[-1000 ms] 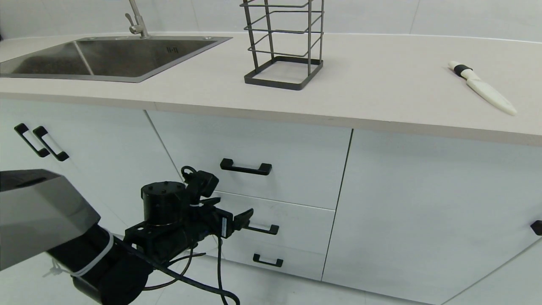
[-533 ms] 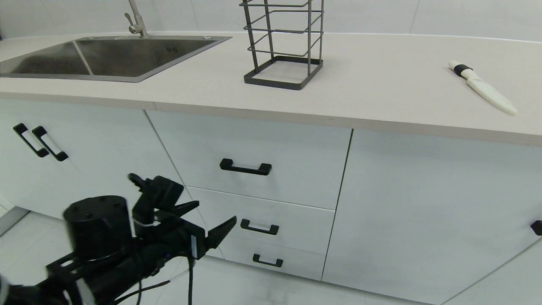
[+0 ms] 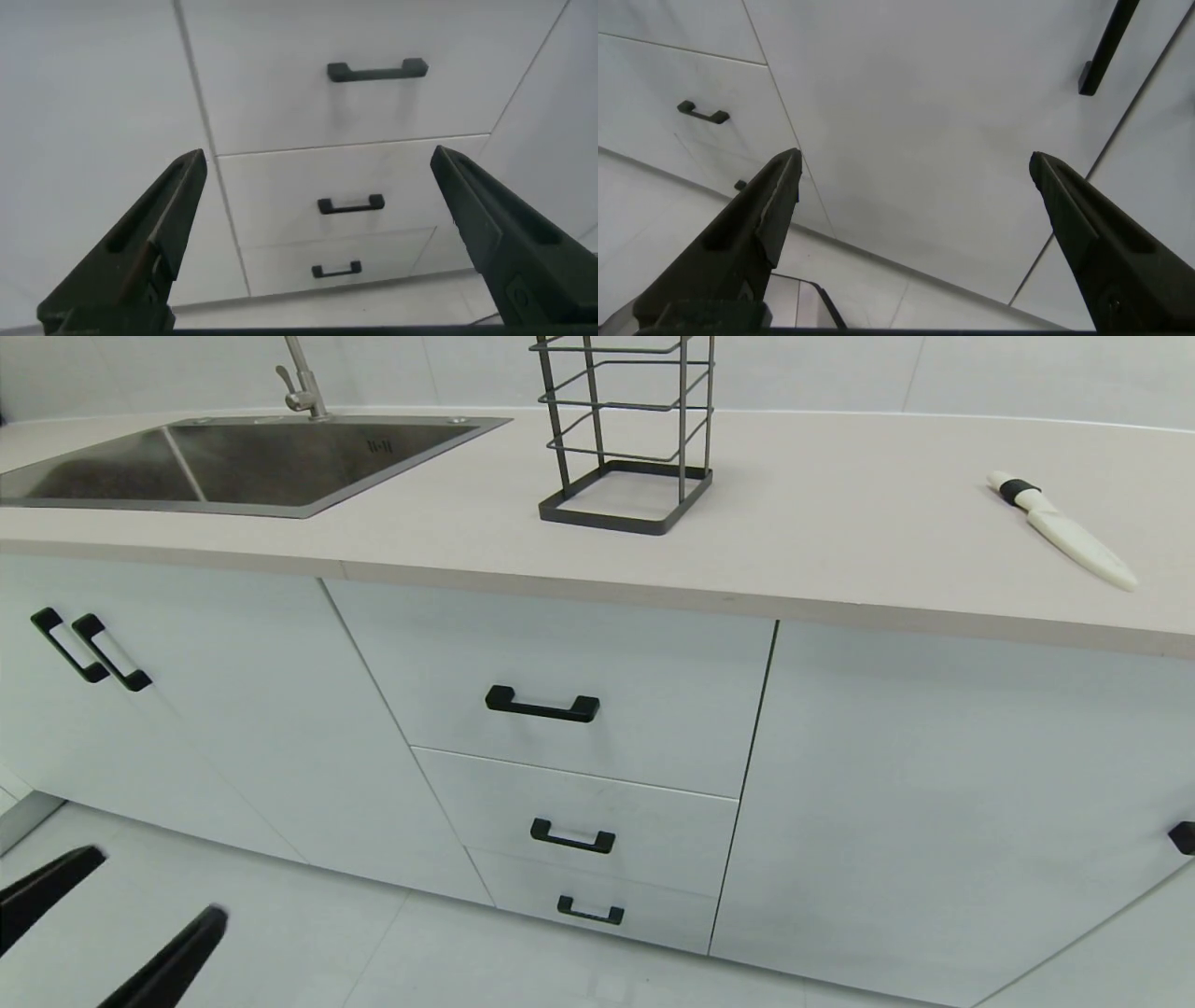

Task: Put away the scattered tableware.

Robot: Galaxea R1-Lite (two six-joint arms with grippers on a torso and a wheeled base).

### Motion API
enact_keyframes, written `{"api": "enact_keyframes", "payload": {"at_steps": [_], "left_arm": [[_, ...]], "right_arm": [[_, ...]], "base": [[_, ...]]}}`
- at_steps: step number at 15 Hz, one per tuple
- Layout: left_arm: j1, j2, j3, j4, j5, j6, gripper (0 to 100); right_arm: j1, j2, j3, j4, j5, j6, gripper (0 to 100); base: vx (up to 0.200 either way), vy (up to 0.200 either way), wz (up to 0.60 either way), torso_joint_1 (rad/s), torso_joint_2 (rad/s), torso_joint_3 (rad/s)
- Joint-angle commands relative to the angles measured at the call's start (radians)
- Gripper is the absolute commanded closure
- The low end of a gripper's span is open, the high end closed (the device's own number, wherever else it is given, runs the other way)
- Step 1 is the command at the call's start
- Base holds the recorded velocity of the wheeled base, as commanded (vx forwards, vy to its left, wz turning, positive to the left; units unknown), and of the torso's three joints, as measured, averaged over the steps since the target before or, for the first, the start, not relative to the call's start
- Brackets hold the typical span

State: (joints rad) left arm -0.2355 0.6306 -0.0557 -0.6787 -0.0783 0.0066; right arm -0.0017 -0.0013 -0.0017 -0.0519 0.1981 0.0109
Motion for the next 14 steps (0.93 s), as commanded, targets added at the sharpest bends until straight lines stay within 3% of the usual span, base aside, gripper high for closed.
{"api": "enact_keyframes", "payload": {"at_steps": [1,3,4,5,6,7,10,14], "left_arm": [[0.134,-0.536,0.04,0.416,0.005,-0.004,0],[0.202,-0.559,0.056,0.462,0.014,-0.022,0],[0.242,-0.631,0.056,0.639,0.023,-0.005,0],[0.24,-0.631,0.034,0.676,0.031,0.015,0],[0.24,-0.631,0.042,0.657,0.038,0.018,0],[0.24,-0.631,0.056,0.634,0.091,0.047,0],[0.24,-0.631,0.056,0.631,0.098,0.029,0],[0.24,-0.631,0.056,0.631,0.095,0.029,0]], "right_arm": [[0.0,0.001,0.0,0.0,0.0,0.0,0],[0.0,0.001,0.0,0.0,0.0,0.0,0],[0.0,0.001,0.0,0.0,0.001,-0.002,0],[0.0,0.001,0.0,0.0,0.0,0.0,0],[0.0,0.001,0.0,0.0,0.0,0.001,0],[0.0,0.001,0.0,0.0,0.0,0.0,0],[0.0,0.001,0.0,0.0,0.0,0.0,0],[0.0,0.001,0.0,0.0,0.0,0.0,0]], "base": [[0.0,0.0,0.0,0.0,0.0,0.0],[0.0,0.0,0.0,0.0,0.0,0.0],[0.0,0.0,0.0,0.0,0.0,0.0],[0.0,0.0,0.0,0.0,0.0,0.0],[0.0,0.0,0.0,0.0,0.0,0.0],[0.0,0.0,0.0,0.0,0.0,0.0],[0.0,0.0,0.0,0.0,0.0,0.0],[0.0,0.0,0.0,0.0,0.0,0.0]]}}
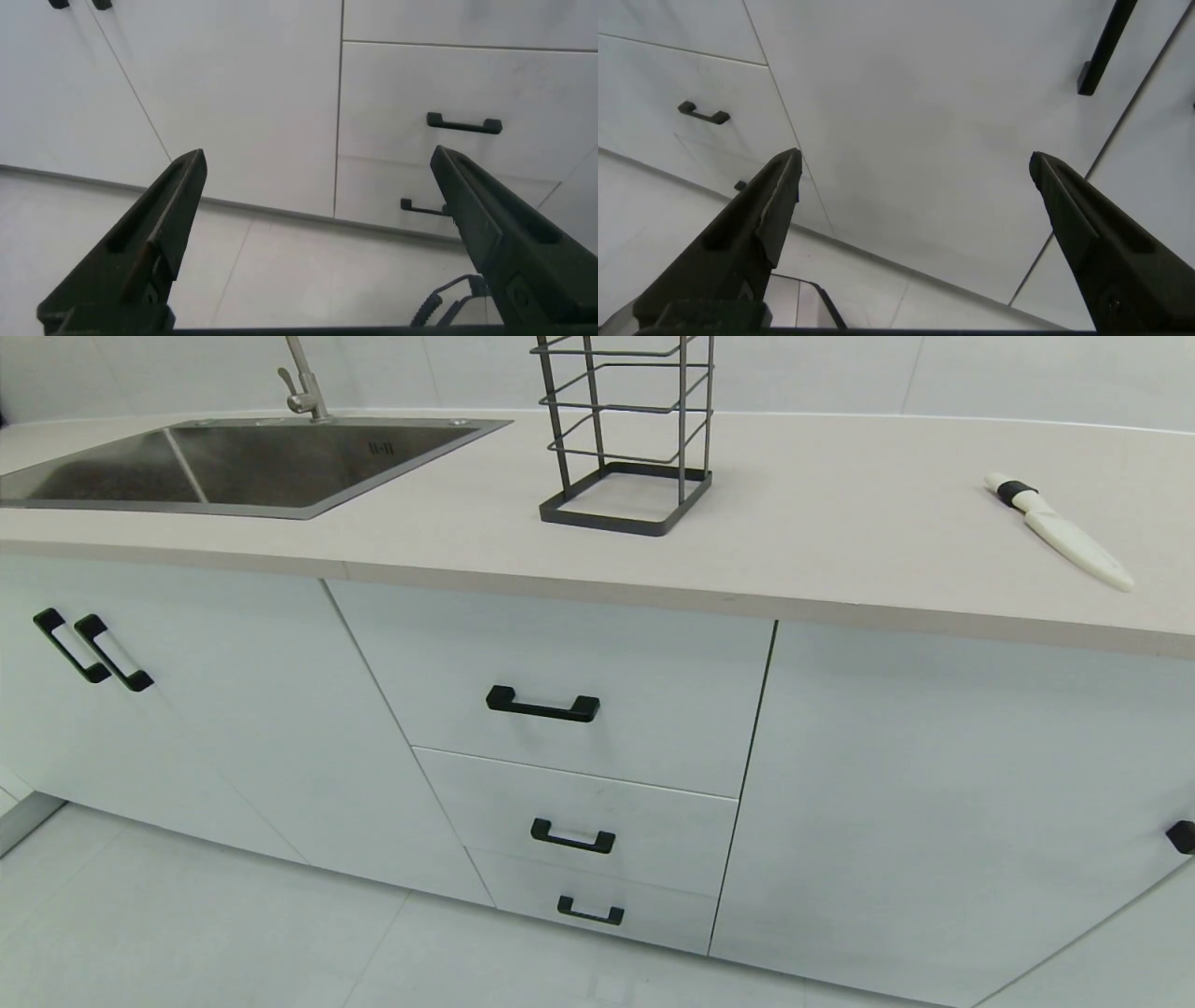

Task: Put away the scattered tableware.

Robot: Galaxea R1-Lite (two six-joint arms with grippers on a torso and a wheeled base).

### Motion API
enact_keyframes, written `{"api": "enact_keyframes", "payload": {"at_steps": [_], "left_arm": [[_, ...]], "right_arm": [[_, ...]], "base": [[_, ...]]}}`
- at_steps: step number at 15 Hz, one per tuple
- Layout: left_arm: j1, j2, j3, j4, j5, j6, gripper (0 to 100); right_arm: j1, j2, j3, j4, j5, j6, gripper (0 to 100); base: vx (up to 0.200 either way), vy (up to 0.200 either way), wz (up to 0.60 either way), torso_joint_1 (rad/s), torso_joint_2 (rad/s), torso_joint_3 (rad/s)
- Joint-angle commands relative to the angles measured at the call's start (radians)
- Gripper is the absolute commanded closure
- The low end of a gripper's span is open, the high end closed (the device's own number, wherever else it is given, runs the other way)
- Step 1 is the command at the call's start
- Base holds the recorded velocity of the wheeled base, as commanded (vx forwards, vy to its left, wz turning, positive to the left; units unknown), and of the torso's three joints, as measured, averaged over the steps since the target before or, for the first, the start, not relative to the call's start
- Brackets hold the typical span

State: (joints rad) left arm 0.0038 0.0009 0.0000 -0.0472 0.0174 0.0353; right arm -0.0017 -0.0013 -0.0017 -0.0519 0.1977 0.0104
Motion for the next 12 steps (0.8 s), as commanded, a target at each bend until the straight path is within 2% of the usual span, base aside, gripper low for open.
{"api": "enact_keyframes", "payload": {"at_steps": [1,7,10,12], "left_arm": [[0.001,-0.001,0.0,0.0,-0.001,0.0,0],[0.001,-0.001,0.0,-0.002,0.001,0.0,0],[0.001,-0.001,0.0,-0.002,0.001,0.0,0],[0.001,-0.001,0.0,0.0,-0.001,0.0,0]], "right_arm": [[0.0,0.001,0.0,0.0,0.0,-0.001,0],[0.0,0.001,-0.001,0.0,-0.006,0.036,0],[0.0,0.001,-0.001,0.0,-0.089,0.1,0],[0.0,0.001,0.0,-0.002,-0.121,0.094,0]], "base": [[0.0,0.0,0.0,0.0,0.0,0.0],[0.0,0.0,0.0,0.0,0.0,0.0],[0.0,0.0,-0.6,0.004,0.0,0.001],[0.0,0.0,0.0,0.0,0.0,0.0]]}}
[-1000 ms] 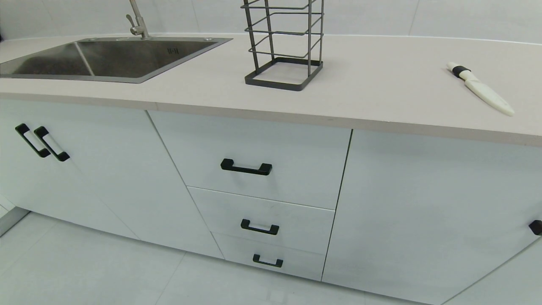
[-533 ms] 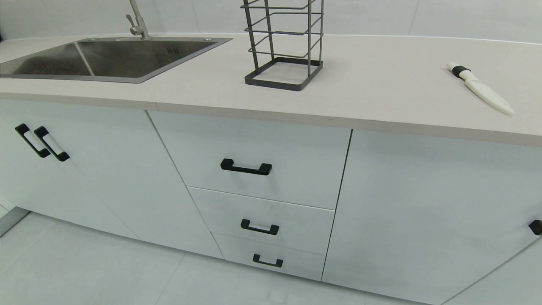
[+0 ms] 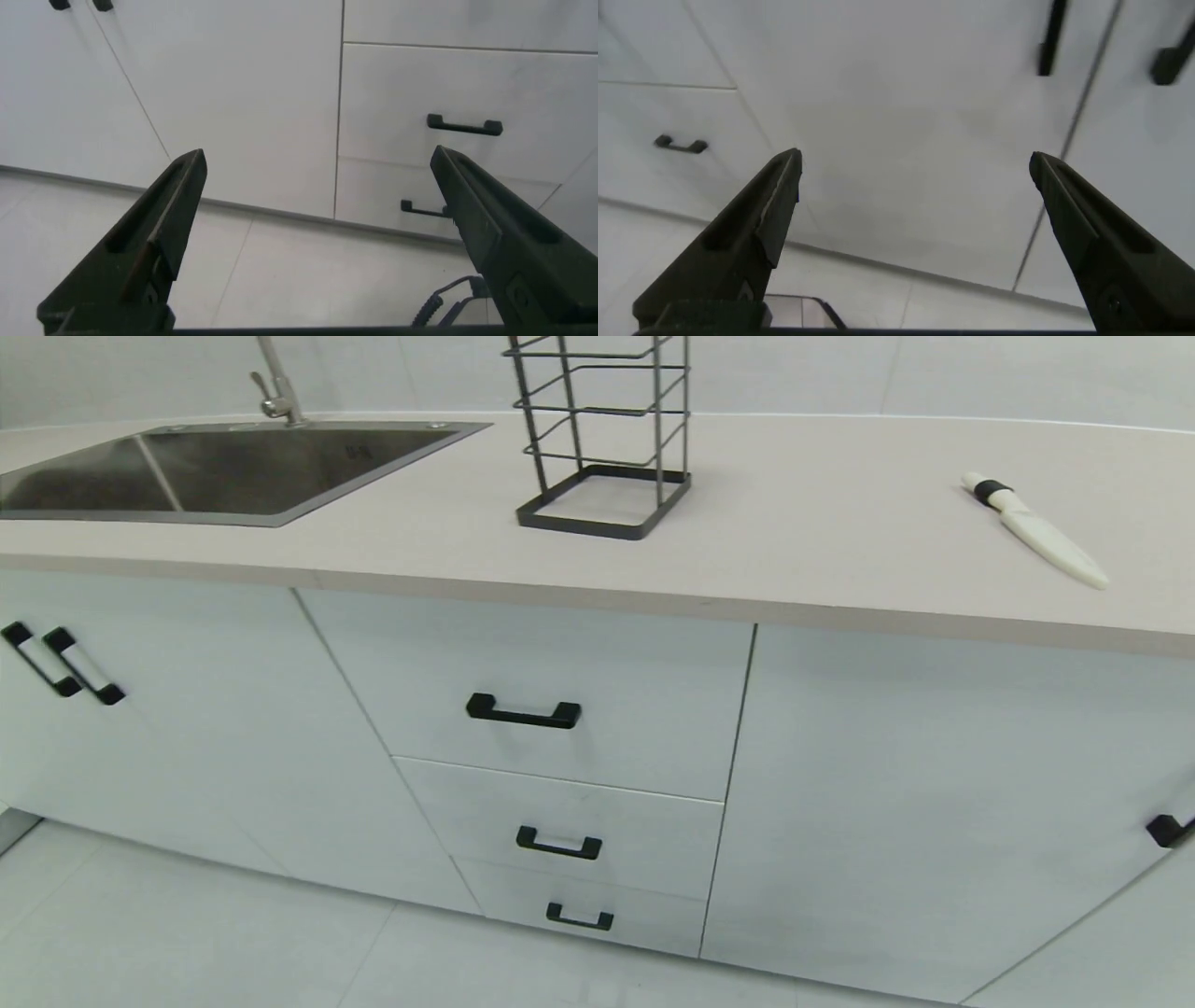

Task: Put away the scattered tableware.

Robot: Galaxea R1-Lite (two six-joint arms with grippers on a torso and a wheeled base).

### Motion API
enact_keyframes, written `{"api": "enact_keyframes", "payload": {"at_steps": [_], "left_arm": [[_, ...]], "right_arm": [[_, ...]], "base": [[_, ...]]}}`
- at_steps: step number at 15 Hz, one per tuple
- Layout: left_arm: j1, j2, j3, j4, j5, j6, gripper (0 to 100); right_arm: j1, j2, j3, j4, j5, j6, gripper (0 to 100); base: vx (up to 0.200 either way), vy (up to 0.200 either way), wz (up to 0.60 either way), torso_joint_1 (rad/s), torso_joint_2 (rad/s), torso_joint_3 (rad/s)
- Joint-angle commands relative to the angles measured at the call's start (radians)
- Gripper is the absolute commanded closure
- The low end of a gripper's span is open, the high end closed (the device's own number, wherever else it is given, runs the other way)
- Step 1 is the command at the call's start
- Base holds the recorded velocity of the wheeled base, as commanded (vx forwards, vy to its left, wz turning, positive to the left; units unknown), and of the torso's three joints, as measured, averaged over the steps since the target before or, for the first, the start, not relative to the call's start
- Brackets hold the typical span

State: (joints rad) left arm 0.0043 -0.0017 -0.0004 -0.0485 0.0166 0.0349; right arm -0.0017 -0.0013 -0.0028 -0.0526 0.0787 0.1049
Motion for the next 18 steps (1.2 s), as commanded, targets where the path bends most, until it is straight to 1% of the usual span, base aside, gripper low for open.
{"api": "enact_keyframes", "payload": {"at_steps": [1,2,4,5,8,10,13,17,18], "left_arm": [[0.0,0.002,0.0,0.001,0.0,0.0,0],[0.0,0.002,0.0,0.001,0.0,0.0,0],[0.0,0.002,0.0,0.001,0.0,0.0,0],[0.0,0.002,0.0,-0.001,0.0,0.0,0],[0.0,0.002,0.0,0.001,0.0,0.0,0],[0.0,0.002,0.0,-0.001,0.0,0.0,0],[0.0,0.002,0.0,-0.001,0.0,0.0,0],[0.0,0.002,0.0,0.001,-0.003,0.008,0],[0.0,0.002,0.0,0.001,-0.001,0.008,0]], "right_arm": [[0.0,0.001,0.001,-0.001,0.001,-0.004,0],[0.0,0.001,0.001,0.0,0.012,-0.028,0],[0.0,0.001,0.001,0.007,0.047,-0.154,0],[0.0,0.001,0.001,0.008,0.058,-0.192,0],[0.0,0.001,0.001,0.007,0.053,-0.174,0],[0.0,0.001,0.001,0.003,0.049,-0.126,0],[0.0,0.001,0.001,0.0,0.042,-0.06,0],[0.0,0.001,0.001,-0.001,0.0,-0.001,0],[0.0,0.001,0.001,-0.001,0.0,0.004,0]], "base": [[0.0,0.0,0.0,0.0,0.0,0.0],[0.0,0.0,0.0,0.0,0.0,0.0],[0.0,0.0,0.0,0.0,0.0,0.0],[0.0,0.0,-0.6,0.007,0.0,0.002],[0.0,0.0,0.0,0.0,0.0,0.0],[0.0,0.0,0.0,0.0,0.0,0.0],[0.0,0.0,-0.6,-0.001,0.0,0.002],[0.0,0.0,-0.6,0.004,0.0,0.001],[0.0,0.0,0.0,0.0,0.0,0.0]]}}
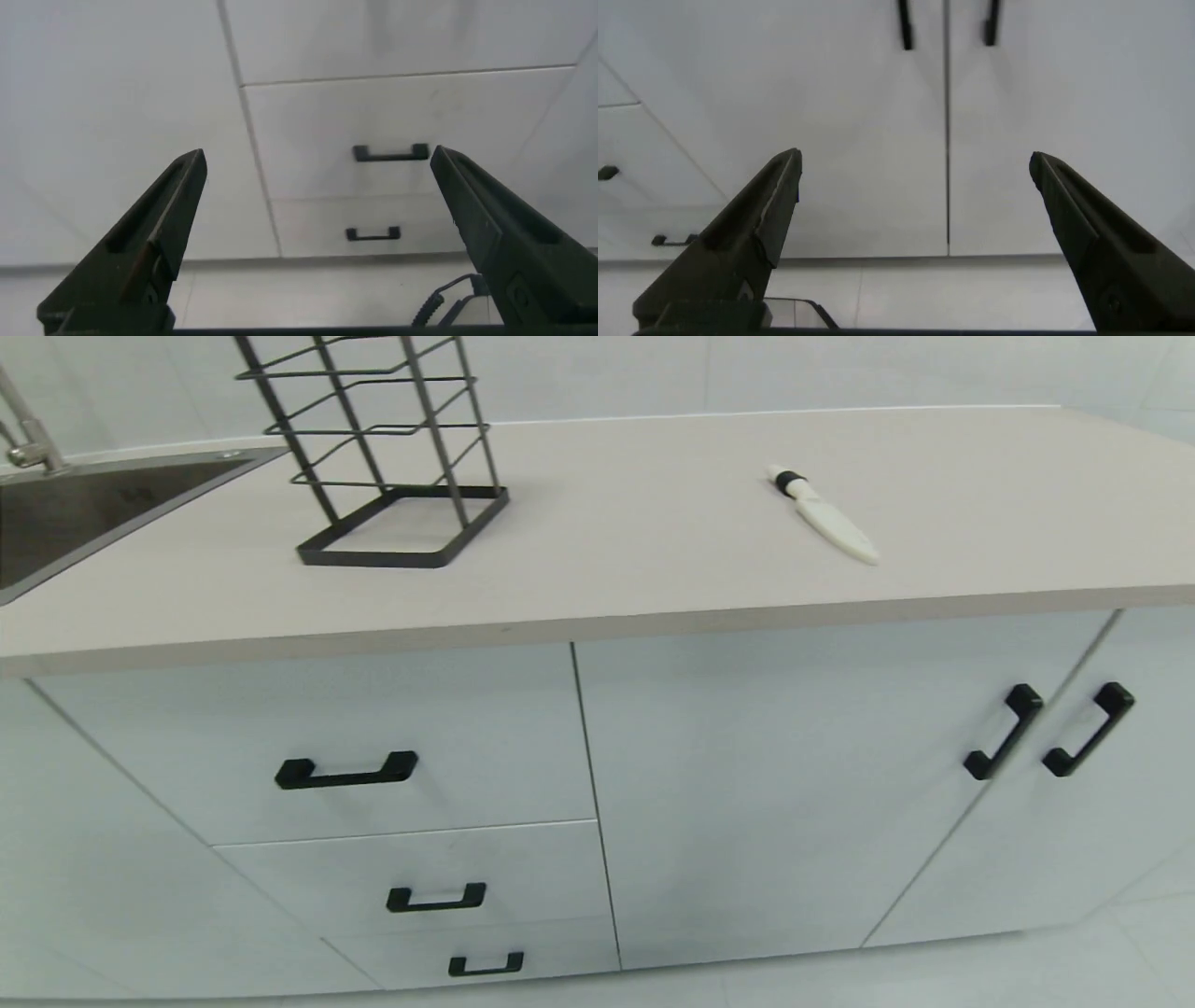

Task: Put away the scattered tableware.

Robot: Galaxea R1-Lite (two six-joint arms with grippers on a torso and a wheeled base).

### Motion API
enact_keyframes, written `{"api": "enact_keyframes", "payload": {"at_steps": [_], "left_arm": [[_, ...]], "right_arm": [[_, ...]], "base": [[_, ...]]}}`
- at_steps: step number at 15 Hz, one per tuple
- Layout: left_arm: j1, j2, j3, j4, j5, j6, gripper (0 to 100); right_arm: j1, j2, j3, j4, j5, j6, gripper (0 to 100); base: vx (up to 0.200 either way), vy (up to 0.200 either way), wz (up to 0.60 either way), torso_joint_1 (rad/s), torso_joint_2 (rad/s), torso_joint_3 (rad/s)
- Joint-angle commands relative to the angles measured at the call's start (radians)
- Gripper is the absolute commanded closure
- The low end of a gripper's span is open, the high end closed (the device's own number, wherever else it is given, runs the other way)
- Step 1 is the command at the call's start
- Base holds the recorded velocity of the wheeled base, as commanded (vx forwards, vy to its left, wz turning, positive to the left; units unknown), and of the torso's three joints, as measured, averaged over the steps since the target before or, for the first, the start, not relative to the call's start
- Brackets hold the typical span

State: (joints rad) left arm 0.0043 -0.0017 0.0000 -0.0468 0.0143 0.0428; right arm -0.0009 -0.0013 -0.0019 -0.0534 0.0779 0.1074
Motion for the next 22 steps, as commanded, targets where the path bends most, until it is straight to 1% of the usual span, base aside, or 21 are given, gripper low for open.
{"api": "enact_keyframes", "payload": {"at_steps": [1,10,14,17,19,20,22], "left_arm": [[0.0,0.002,0.0,-0.001,0.001,0.0,0],[0.0,0.002,0.0,-0.001,-0.005,0.0,0],[0.0,0.002,0.0,0.001,-0.004,0.002,0],[0.0,0.002,0.0,-0.001,0.0,0.0,0],[0.0,0.002,0.0,0.013,0.007,0.006,0],[0.0,0.002,0.0,0.048,0.01,-0.001,0],[0.0,0.002,0.0,0.045,0.01,-0.003,0]], "right_arm": [[-0.001,0.001,0.0,0.0,0.0,-0.003,0],[-0.001,0.001,0.0,-0.002,0.0,-0.003,0],[-0.001,0.001,0.0,-0.002,0.002,-0.006,0],[-0.001,0.001,0.0,-0.002,0.002,-0.006,0],[-0.001,0.001,0.0,-0.002,0.0,-0.005,0],[-0.001,0.001,0.0,-0.002,0.0,-0.003,0],[-0.001,0.001,0.0,-0.002,0.0,-0.003,0]], "base": [[0.0,0.0,0.0,0.0,0.0,0.0],[0.0,0.0,0.0,0.0,0.0,0.0],[0.0,0.0,0.6,0.001,0.0,0.004],[0.0,0.0,0.0,0.0,0.0,0.0],[0.0,0.0,0.0,0.0,0.0,0.0],[0.2,0.0,0.0,-0.007,0.01,0.002],[0.2,0.0,0.0,0.002,0.0,0.005]]}}
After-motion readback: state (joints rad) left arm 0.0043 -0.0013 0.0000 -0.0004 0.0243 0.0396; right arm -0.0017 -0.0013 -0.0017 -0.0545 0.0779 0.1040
